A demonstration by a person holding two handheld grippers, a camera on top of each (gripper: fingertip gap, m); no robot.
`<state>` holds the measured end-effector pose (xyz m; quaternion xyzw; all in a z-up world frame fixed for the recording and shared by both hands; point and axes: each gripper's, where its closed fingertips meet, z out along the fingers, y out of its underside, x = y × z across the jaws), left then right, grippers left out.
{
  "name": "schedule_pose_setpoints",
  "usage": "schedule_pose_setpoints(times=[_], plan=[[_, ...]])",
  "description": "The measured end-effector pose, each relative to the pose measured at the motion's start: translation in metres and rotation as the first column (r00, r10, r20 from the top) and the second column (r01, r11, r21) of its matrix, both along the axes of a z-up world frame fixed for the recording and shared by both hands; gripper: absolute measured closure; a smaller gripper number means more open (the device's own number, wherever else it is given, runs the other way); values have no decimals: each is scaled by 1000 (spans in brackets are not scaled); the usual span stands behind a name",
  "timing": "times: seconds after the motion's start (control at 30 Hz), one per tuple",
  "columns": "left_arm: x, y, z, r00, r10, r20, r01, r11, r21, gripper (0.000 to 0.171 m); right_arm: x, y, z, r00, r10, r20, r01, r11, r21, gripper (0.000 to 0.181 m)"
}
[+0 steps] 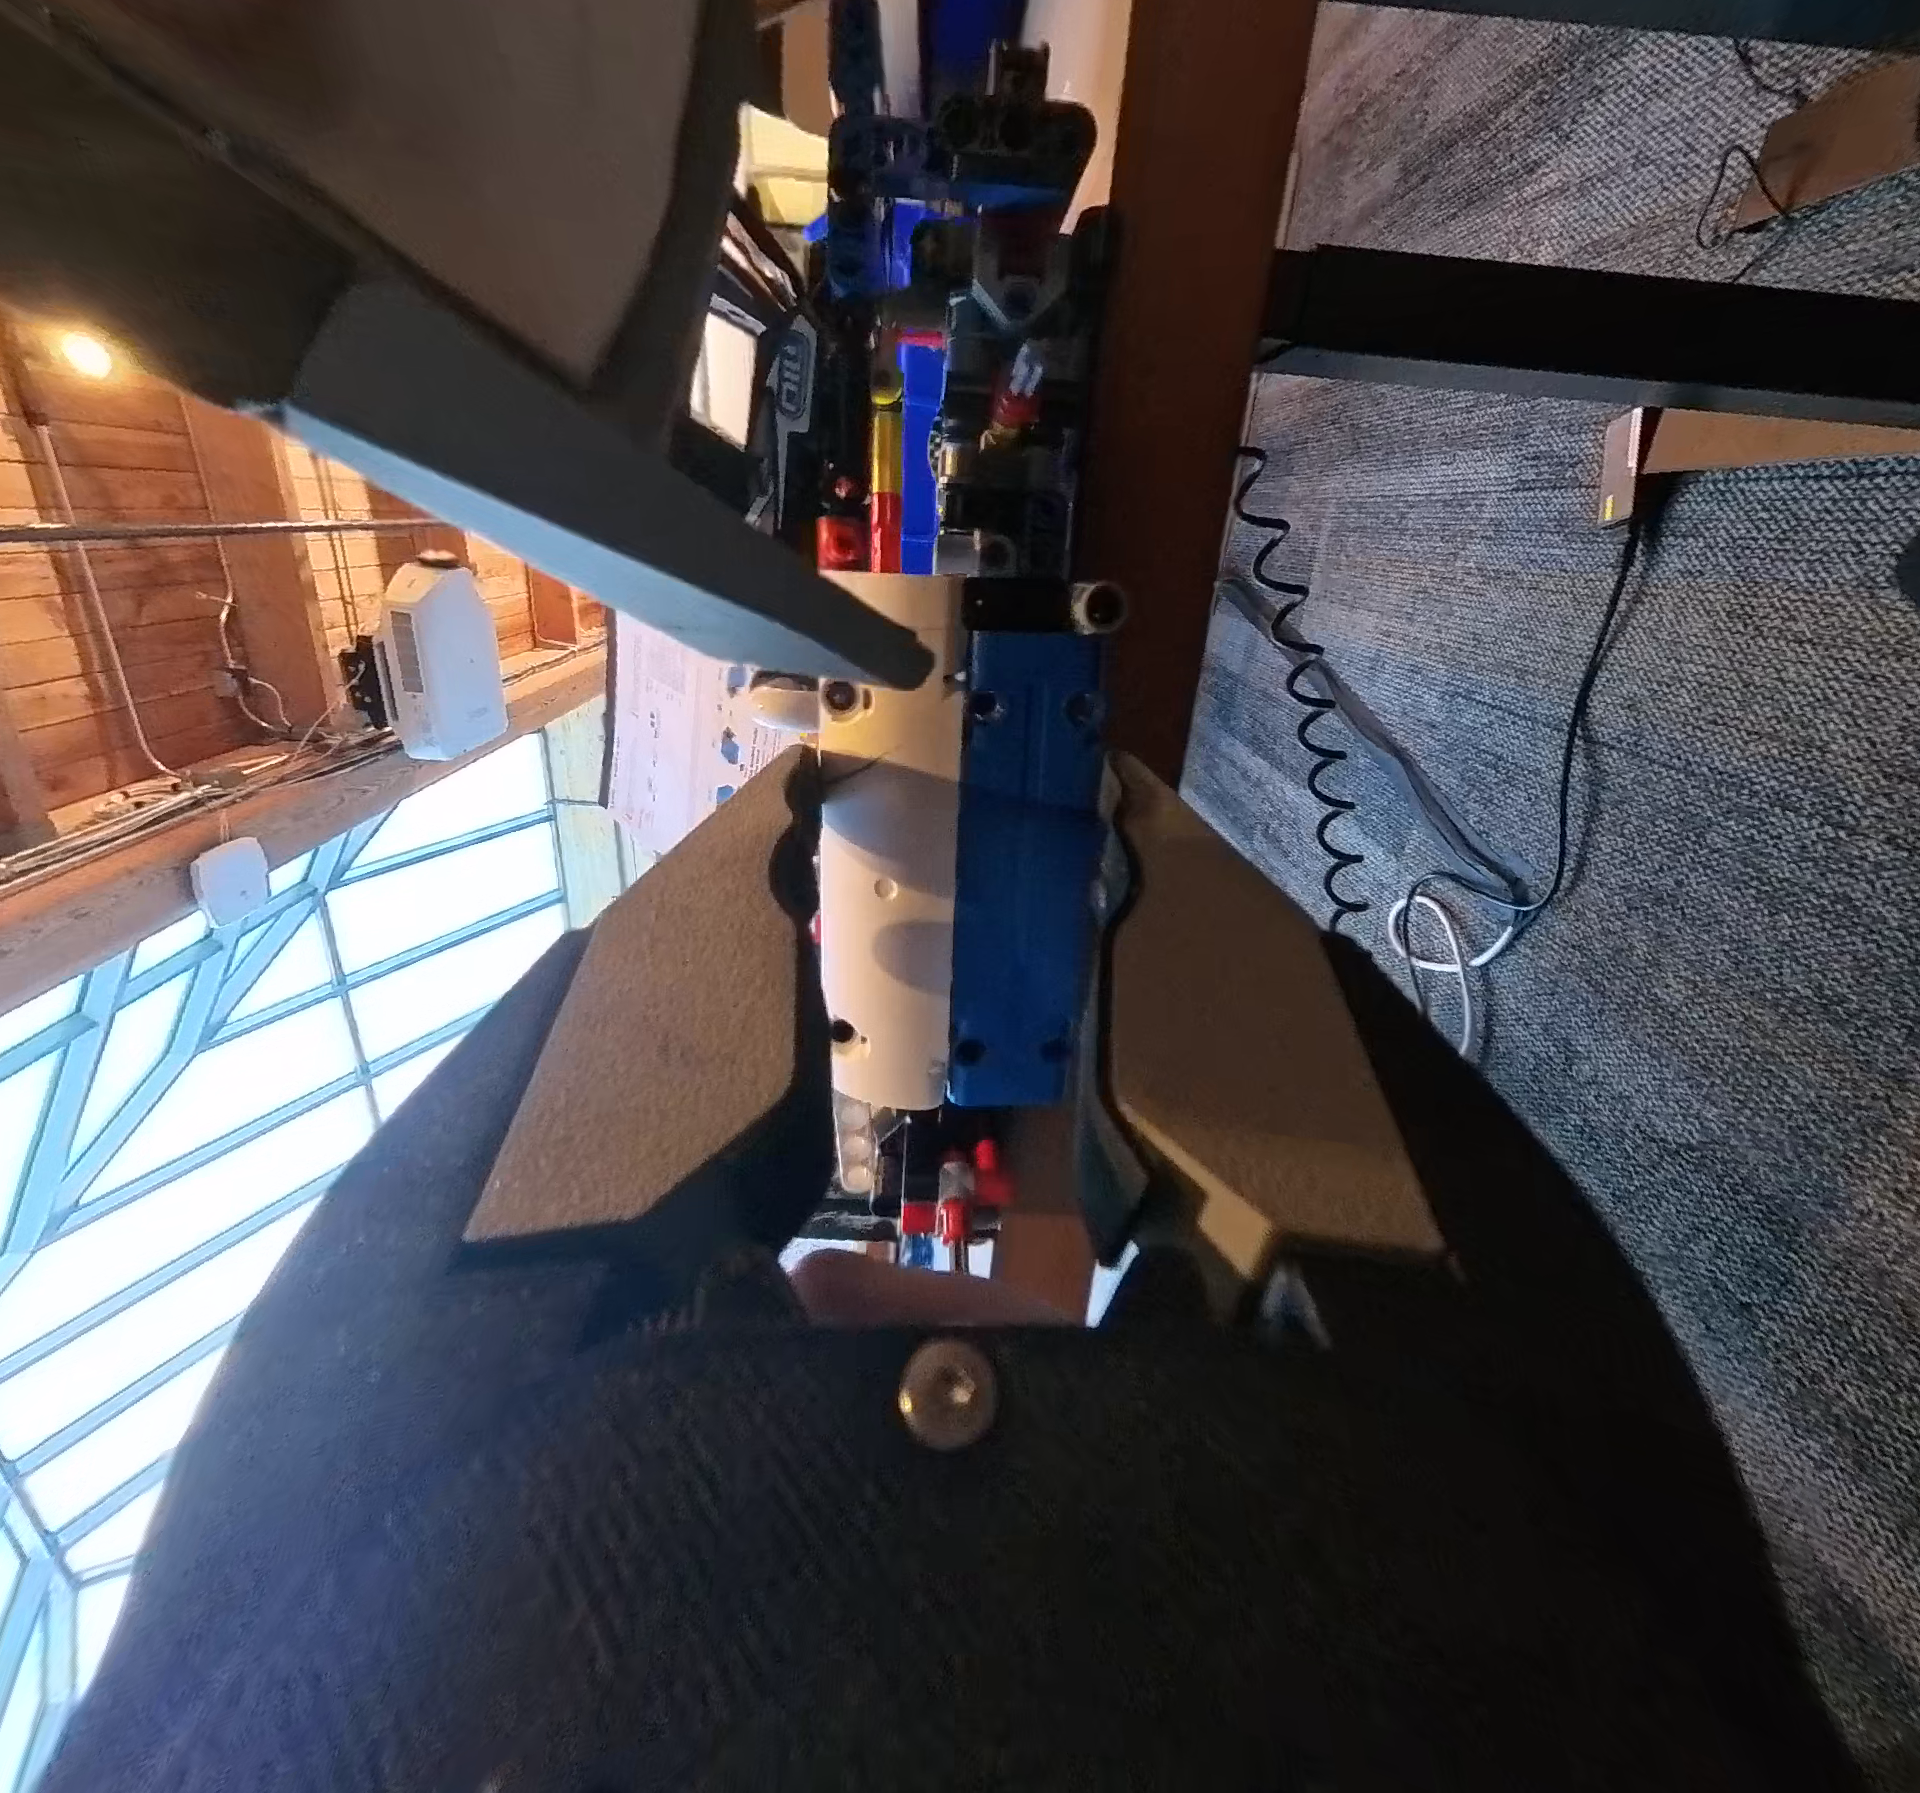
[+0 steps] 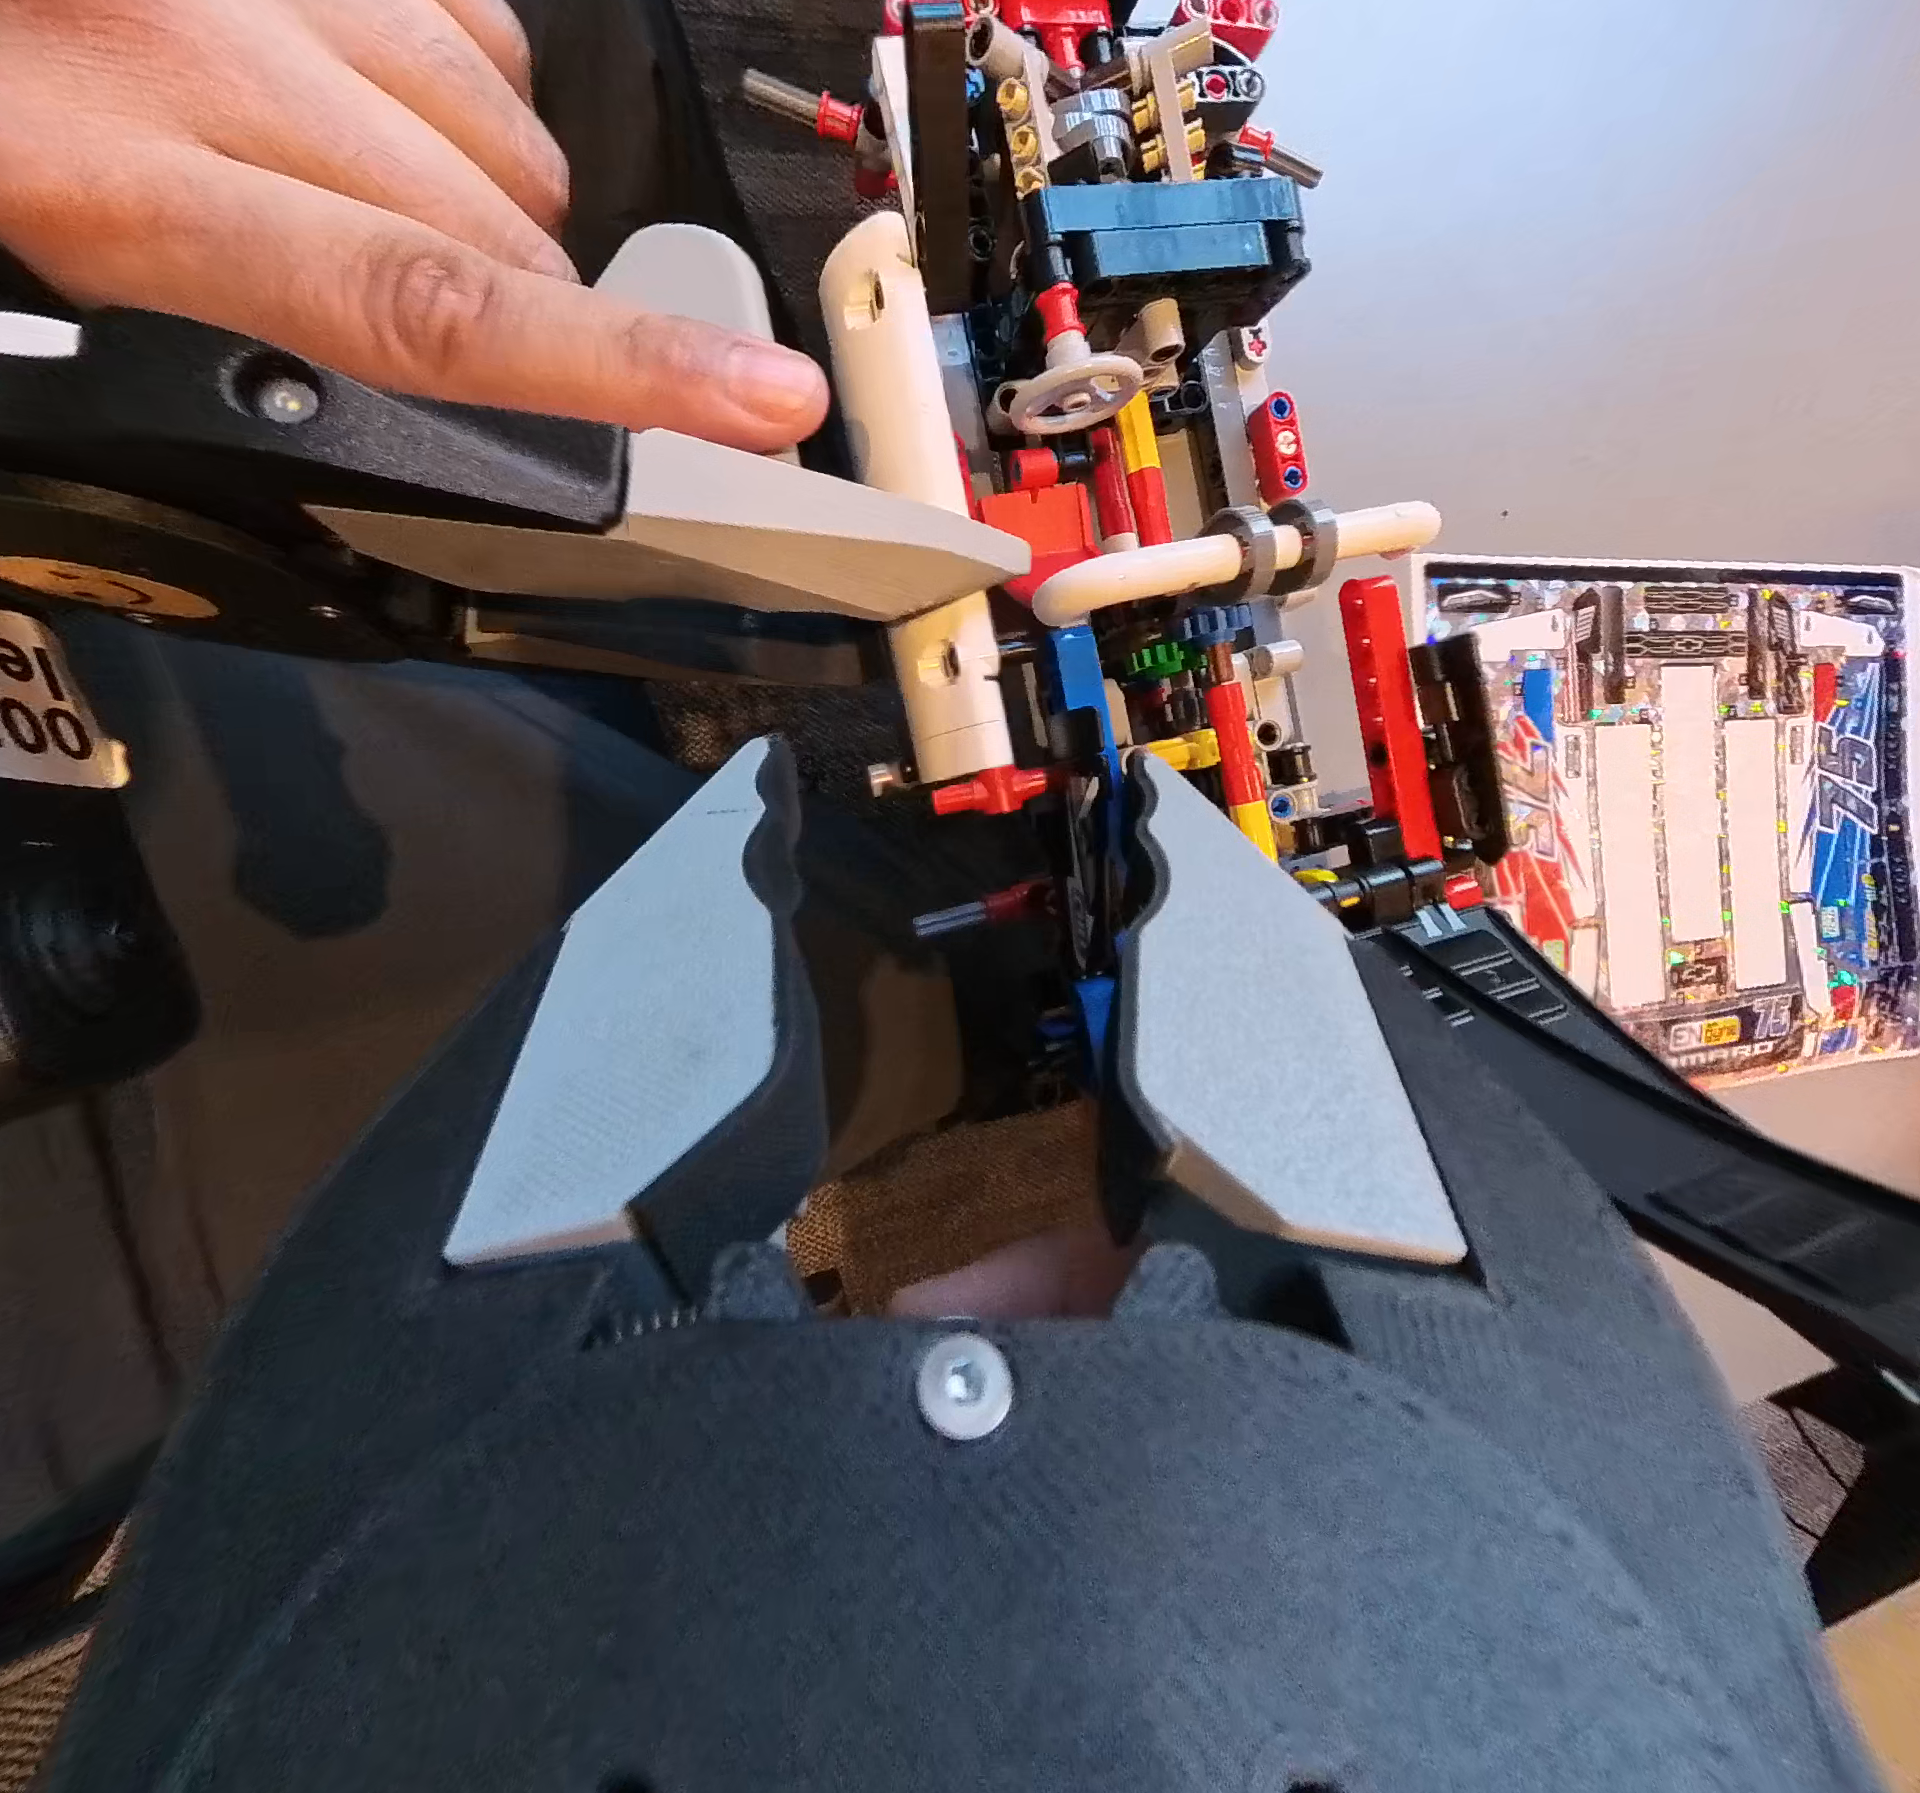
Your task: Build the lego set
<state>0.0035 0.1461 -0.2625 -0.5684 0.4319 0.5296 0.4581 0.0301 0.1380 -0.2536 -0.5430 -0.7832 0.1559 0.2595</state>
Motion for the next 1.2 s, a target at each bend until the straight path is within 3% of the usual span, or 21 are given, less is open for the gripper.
schedule_pose_setpoints(times=[0.37,0.87,1.2], plan=[[2,-1,-1,1000,-14,-23,14,1000,0,121,0,4,3,999,-29,-13,29,999,14,133],[4,2,1,999,-25,-20,25,1000,-11,121,5,12,5,1000,-5,13,4,998,58,133],[3,5,1,1000,-16,-6,16,1000,-14,121,3,17,1,1000,-16,26,14,997,70,142]])
